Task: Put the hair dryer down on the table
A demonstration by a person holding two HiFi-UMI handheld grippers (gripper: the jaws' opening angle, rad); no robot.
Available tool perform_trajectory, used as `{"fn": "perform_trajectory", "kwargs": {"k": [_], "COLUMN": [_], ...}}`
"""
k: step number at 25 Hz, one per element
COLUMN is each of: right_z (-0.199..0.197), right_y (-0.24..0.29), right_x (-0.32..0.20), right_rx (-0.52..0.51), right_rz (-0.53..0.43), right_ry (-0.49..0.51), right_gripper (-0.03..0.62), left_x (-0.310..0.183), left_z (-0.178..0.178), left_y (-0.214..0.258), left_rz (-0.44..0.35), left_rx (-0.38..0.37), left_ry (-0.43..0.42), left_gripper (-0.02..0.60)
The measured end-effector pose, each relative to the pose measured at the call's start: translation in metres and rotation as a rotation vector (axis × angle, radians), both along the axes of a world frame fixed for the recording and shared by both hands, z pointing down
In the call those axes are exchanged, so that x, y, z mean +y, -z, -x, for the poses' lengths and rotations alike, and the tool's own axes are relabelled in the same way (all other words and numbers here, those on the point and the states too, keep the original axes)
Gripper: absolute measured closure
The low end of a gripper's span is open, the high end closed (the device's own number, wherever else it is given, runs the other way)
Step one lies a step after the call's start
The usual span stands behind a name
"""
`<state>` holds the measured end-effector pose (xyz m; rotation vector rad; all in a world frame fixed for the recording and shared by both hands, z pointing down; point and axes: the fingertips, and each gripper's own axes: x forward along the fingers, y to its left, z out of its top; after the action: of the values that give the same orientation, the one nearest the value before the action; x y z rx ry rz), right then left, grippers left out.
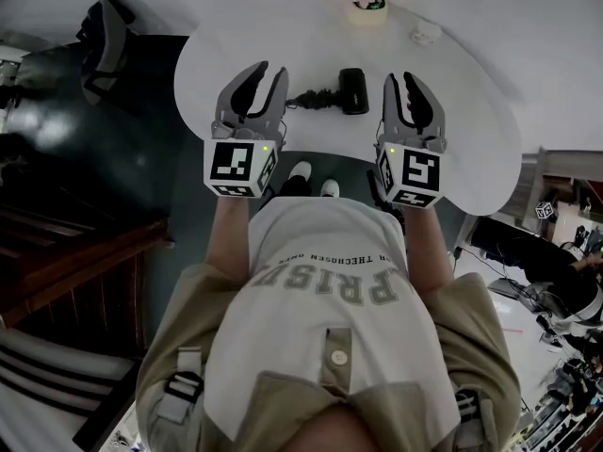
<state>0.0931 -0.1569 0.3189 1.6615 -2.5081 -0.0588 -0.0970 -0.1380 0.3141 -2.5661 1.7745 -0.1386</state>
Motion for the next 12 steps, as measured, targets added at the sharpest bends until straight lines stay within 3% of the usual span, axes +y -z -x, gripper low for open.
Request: {"fn": "perform_trajectory", "kwargs": {"k": [7,12], "right_z": [-0.0077,-0.0061], "right_y": [0.0049,0.0071], "right_x": [0.0007,0.0021], "right_rx": [-0.008,-0.005], "right_rz": [-0.017,-0.032], "right_ry": [-0.026,-0.020], "right_gripper": [0.589,0.589], "left_x": [0.0018,0.0032], "left_z": [0.0024,0.0024], "left_y": [0.0035,0.0053], "left_rz": [-0.019,-0.037], "left_rx": [-0.023,-0.021], "left_ry": [0.040,0.051], "left_gripper": [0.546,0.575]}}
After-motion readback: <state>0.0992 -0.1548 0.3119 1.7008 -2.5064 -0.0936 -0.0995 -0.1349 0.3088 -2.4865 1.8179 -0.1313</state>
